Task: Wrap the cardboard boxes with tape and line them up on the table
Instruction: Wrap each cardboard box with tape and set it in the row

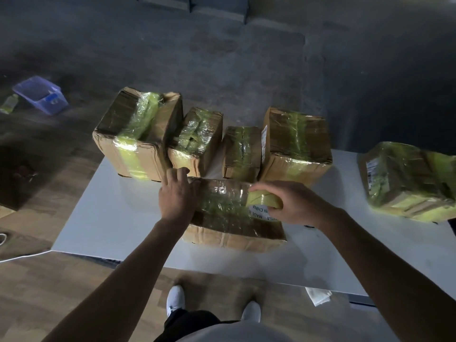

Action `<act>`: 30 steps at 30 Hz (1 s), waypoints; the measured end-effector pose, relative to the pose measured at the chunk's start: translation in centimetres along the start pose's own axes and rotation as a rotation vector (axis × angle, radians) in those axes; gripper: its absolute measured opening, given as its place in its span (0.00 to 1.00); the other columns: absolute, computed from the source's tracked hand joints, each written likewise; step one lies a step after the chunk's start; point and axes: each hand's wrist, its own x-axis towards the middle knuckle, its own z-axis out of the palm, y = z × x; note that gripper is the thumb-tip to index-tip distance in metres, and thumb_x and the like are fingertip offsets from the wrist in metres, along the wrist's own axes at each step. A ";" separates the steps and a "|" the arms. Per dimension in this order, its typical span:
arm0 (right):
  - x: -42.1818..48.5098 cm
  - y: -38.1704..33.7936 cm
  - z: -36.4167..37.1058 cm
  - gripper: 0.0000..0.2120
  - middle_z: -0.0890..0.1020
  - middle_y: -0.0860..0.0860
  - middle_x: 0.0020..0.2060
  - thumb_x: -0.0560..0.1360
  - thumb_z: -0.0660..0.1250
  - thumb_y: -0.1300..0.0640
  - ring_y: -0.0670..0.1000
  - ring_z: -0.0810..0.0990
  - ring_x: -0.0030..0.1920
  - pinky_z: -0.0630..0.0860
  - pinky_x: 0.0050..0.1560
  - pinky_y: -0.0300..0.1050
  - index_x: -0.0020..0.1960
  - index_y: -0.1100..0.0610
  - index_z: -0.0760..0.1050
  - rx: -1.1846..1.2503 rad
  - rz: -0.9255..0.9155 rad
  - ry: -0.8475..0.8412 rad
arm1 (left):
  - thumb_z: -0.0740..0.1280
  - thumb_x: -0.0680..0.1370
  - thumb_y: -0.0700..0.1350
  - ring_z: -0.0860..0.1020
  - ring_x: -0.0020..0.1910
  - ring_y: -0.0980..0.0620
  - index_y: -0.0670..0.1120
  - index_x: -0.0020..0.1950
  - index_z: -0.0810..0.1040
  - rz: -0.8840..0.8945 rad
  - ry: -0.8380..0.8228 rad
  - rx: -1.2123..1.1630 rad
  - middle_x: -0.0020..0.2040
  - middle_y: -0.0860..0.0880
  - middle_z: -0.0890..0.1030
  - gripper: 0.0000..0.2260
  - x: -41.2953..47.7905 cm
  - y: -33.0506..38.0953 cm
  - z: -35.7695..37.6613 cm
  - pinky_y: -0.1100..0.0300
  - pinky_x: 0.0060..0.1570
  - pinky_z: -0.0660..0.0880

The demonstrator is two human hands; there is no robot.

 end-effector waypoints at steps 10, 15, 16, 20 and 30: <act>1.0 0.0 0.3 0.27 0.78 0.47 0.61 0.73 0.69 0.59 0.42 0.79 0.44 0.76 0.38 0.35 0.69 0.42 0.70 -0.025 -0.005 -0.028 | 0.43 0.71 0.78 0.36 0.77 0.49 0.47 0.77 0.35 0.642 -0.456 0.279 0.78 0.48 0.38 0.47 -4.6 0.7 1.7 0.51 0.75 0.34; 0.8 0.2 0.2 0.33 0.74 0.42 0.63 0.73 0.70 0.61 0.38 0.79 0.48 0.78 0.39 0.35 0.70 0.37 0.63 0.158 0.030 -0.095 | 0.49 0.75 0.73 0.35 0.76 0.44 0.44 0.76 0.33 0.686 -0.459 0.448 0.78 0.43 0.37 0.46 -4.3 0.7 2.4 0.47 0.76 0.38; 0.5 0.4 0.0 0.33 0.74 0.42 0.62 0.73 0.71 0.60 0.43 0.79 0.52 0.80 0.42 0.38 0.69 0.37 0.63 0.215 0.049 -0.095 | 0.50 0.76 0.71 0.38 0.77 0.44 0.43 0.77 0.36 0.687 -0.448 0.443 0.78 0.42 0.39 0.44 -4.4 0.6 2.4 0.46 0.76 0.40; 0.0 0.8 -1.1 0.30 0.77 0.43 0.58 0.70 0.73 0.56 0.43 0.80 0.51 0.81 0.45 0.42 0.65 0.35 0.64 0.181 0.096 -0.029 | 0.53 0.76 0.70 0.45 0.78 0.42 0.42 0.79 0.46 0.682 -0.442 0.382 0.78 0.42 0.45 0.43 -4.5 1.1 1.9 0.45 0.76 0.46; 0.2 0.5 0.5 0.25 0.77 0.41 0.59 0.72 0.71 0.58 0.53 0.82 0.45 0.80 0.41 0.50 0.65 0.43 0.70 0.075 0.006 0.041 | 0.65 0.75 0.61 0.54 0.78 0.43 0.40 0.78 0.55 0.776 -0.377 0.311 0.78 0.40 0.56 0.40 -5.7 3.2 2.5 0.45 0.75 0.50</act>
